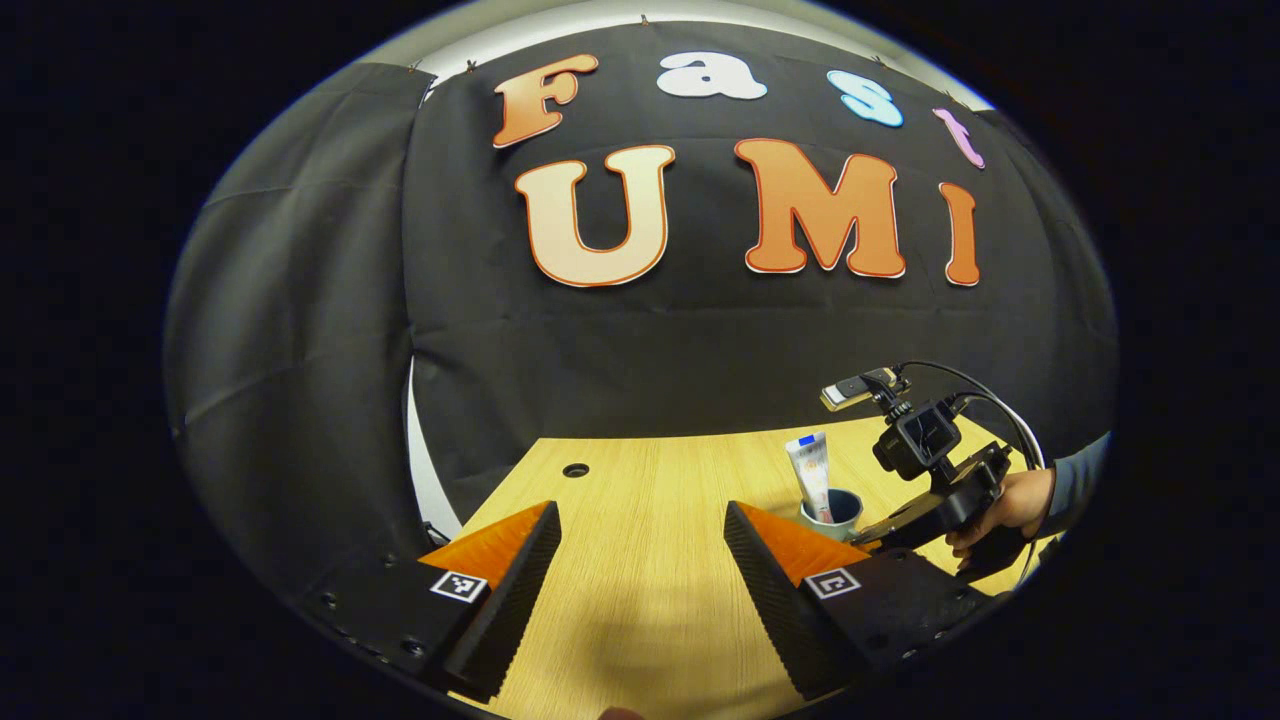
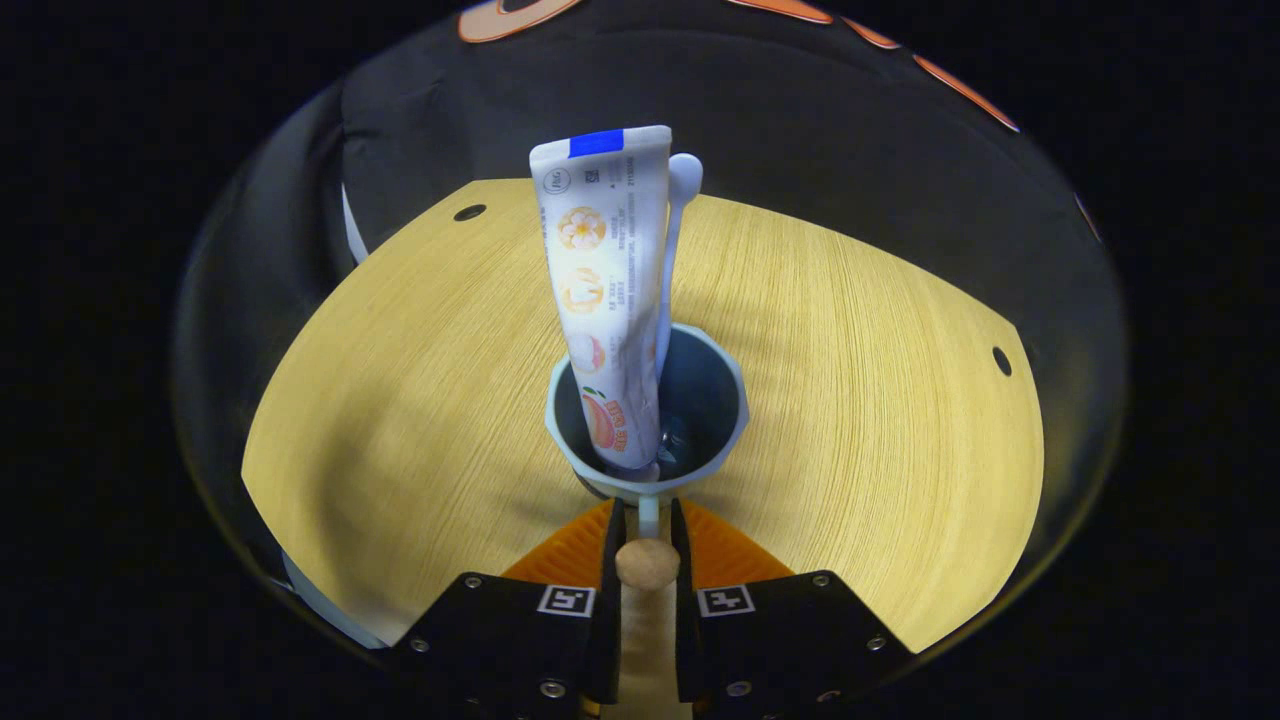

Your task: Put the toothbrush and toothpaste on the desktop into the cup, then pick up the cup and place it on the coaster on the desktop.

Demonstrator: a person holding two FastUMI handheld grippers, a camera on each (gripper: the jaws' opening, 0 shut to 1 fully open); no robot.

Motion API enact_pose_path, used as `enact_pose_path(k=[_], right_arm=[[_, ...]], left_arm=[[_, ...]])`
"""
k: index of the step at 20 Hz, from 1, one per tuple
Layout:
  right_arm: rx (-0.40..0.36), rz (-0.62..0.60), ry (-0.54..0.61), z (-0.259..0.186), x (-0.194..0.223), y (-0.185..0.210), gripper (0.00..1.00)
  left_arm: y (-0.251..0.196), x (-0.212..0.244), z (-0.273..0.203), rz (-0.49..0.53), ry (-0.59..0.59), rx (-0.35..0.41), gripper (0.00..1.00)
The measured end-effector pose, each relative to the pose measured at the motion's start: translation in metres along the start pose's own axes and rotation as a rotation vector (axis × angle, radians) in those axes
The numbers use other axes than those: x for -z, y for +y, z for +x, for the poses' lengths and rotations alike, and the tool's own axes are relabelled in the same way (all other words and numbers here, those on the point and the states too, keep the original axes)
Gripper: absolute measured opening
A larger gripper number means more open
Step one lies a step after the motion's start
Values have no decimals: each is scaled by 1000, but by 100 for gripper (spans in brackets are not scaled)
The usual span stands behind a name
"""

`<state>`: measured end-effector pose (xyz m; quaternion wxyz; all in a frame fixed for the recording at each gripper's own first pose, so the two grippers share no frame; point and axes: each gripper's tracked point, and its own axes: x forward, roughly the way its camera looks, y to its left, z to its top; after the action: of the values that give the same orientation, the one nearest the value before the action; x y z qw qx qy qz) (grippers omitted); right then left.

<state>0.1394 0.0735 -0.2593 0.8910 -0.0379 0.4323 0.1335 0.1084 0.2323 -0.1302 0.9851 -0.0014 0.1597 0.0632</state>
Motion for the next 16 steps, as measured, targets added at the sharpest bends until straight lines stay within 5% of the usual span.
enact_pose_path(k=[6,12,16], right_arm=[[0,27,-126,-32,-21,-7,34],[15,65,-238,-65,-28,-33,73],[21,83,-332,-101,-29,-54,89]], left_arm=[[-11,0,6,-9,-4,54,99],[-31,-10,5,-5,-22,85,99],[-53,-18,2,0,-30,91,99]])
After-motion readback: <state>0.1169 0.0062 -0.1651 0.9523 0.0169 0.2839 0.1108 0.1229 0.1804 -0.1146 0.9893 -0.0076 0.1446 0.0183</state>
